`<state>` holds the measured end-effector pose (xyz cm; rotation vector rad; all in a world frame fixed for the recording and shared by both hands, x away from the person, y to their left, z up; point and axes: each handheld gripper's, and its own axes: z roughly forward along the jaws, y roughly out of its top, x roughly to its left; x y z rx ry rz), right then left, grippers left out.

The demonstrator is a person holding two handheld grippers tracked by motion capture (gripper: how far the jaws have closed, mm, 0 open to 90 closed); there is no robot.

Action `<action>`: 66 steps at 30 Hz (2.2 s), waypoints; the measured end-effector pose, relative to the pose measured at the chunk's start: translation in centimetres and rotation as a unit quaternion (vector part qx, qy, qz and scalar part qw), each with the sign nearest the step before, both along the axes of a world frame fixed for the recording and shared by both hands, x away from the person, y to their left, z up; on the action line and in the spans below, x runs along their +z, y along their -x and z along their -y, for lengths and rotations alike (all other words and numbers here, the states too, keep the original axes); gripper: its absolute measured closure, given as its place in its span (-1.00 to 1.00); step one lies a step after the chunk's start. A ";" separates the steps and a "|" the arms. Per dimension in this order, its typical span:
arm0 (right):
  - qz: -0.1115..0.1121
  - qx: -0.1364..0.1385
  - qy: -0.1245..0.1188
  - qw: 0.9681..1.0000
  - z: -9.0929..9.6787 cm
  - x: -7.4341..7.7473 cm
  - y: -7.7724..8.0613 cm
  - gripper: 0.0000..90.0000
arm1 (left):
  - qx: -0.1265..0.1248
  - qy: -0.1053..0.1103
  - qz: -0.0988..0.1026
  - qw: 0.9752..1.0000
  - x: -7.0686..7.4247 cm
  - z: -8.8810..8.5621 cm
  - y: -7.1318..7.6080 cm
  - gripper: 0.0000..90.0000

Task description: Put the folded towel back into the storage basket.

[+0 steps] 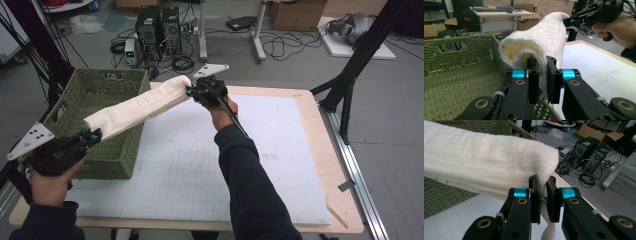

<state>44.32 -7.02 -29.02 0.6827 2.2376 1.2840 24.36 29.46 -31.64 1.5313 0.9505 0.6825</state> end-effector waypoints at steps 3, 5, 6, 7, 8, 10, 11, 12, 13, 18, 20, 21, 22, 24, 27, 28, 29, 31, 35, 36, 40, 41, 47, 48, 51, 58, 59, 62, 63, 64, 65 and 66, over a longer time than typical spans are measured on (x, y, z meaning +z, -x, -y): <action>0.002 0.007 0.004 1.000 -1.2 0.3 -0.3 0.87 | 0.009 0.000 0.003 1.000 0.0 -0.7 0.4 0.83; 0.008 0.012 0.006 1.000 -2.1 0.6 -0.5 0.87 | 0.014 0.001 0.005 1.000 0.0 -1.2 0.6 0.83; 0.009 0.013 0.004 1.000 -2.6 0.7 -0.6 0.87 | 0.017 0.001 0.006 1.000 0.0 -1.5 0.7 0.83; 0.009 0.015 0.004 1.000 -3.0 0.8 -0.7 0.87 | 0.019 0.001 0.006 1.000 0.0 -1.7 0.8 0.83; 0.010 0.018 0.007 1.000 -3.4 0.9 -0.9 0.87 | 0.022 0.002 0.006 1.000 -0.1 -1.9 0.9 0.83; 0.011 0.021 0.013 1.000 -4.3 1.1 -1.2 0.87 | 0.027 0.001 0.006 1.000 -0.1 -2.3 1.0 0.83; 0.014 0.022 0.014 1.000 -4.8 1.3 -1.3 0.87 | 0.030 -0.002 0.006 1.000 -0.2 -2.4 1.0 0.83; 0.014 0.023 0.012 1.000 -5.1 1.4 -1.5 0.87 | 0.033 -0.001 0.007 0.999 -0.2 -2.6 1.1 0.83; 0.015 0.025 0.012 0.999 -5.5 1.5 -1.6 0.87 | 0.035 -0.002 0.008 0.999 -0.1 -2.8 1.1 0.83; 0.017 0.028 0.018 0.999 -7.5 1.9 -2.3 0.87 | 0.045 -0.009 0.013 0.999 0.0 -3.2 1.4 0.83; 0.018 0.032 0.020 0.999 -8.1 2.0 -2.6 0.87 | 0.049 -0.009 0.013 0.999 0.0 -3.5 1.5 0.83; 0.018 0.032 0.019 0.999 -8.4 2.0 -2.6 0.87 | 0.051 -0.009 0.012 0.999 0.0 -3.7 1.6 0.83; 0.020 0.033 0.019 0.999 -8.7 2.1 -2.7 0.87 | 0.053 -0.008 0.013 0.998 -0.1 -3.8 1.6 0.83; 0.021 0.037 0.021 0.999 -9.4 2.2 -2.9 0.87 | 0.055 -0.008 0.011 0.998 -0.2 -4.0 1.7 0.83; 0.019 0.039 0.022 0.999 -10.4 2.3 -3.3 0.87 | 0.059 -0.011 0.011 0.998 -0.2 -4.3 1.9 0.83; 0.021 0.041 0.022 0.999 -10.8 2.4 -3.4 0.87 | 0.061 -0.011 0.012 0.998 -0.2 -4.4 2.0 0.83; 0.018 0.041 0.022 0.999 -11.2 2.4 -3.5 0.87 | 0.062 -0.012 0.012 0.998 -0.2 -4.6 2.0 0.83; 0.021 0.046 0.023 0.998 -11.9 2.5 -3.8 0.87 | 0.068 -0.014 0.013 0.998 -0.2 -4.9 2.2 0.83; 0.022 0.055 0.026 0.998 -13.5 2.7 -4.1 0.87 | 0.081 -0.016 0.012 0.997 -0.4 -5.4 2.4 0.83; 0.023 0.056 0.025 0.998 -13.8 2.8 -4.2 0.87 | 0.084 -0.017 0.012 0.996 -0.5 -5.5 2.4 0.83; 0.020 0.058 0.033 0.998 -15.2 2.8 -4.7 0.87 | 0.092 -0.018 0.012 0.996 -0.7 -5.8 2.4 0.83; 0.021 0.059 0.034 0.997 -15.4 2.8 -4.7 0.87 | 0.094 -0.018 0.012 0.995 -0.8 -5.8 2.4 0.83; 0.020 0.061 0.036 0.997 -16.7 2.8 -5.1 0.87 | 0.107 -0.017 0.010 0.994 -1.0 -6.6 2.4 0.83; 0.019 0.063 0.039 0.997 -16.9 2.6 -5.1 0.87 | 0.107 -0.018 0.009 0.994 -1.0 -6.8 2.4 0.83; 0.017 0.063 0.042 0.997 -17.4 2.3 -5.4 0.87 | 0.113 -0.020 0.007 0.993 -1.2 -6.8 2.3 0.83; 0.011 0.064 0.044 0.997 -18.6 1.8 -5.8 0.87 | 0.128 -0.022 -0.002 0.991 -1.9 -7.2 1.9 0.82; 0.011 0.064 0.047 0.997 -18.9 1.8 -5.8 0.87 | 0.131 -0.020 -0.004 0.991 -2.0 -7.4 1.8 0.82; 0.012 0.064 0.052 0.996 -19.6 1.8 -5.9 0.87 | 0.137 -0.022 -0.013 0.990 -2.2 -7.7 1.5 0.81; 0.013 0.064 0.052 0.996 -19.8 1.8 -5.9 0.87 | 0.139 -0.022 -0.016 0.990 -2.3 -7.7 1.4 0.81; 0.013 0.064 0.053 0.996 -20.1 1.7 -5.9 0.87 | 0.141 -0.025 -0.019 0.990 -2.3 -7.8 1.3 0.80; 0.014 0.066 0.055 0.996 -20.3 1.6 -5.9 0.87 | 0.142 -0.026 -0.023 0.989 -2.4 -7.9 1.2 0.79; 0.013 0.066 0.057 0.996 -20.6 1.4 -5.9 0.86 | 0.143 -0.028 -0.026 0.989 -2.5 -8.0 1.0 0.76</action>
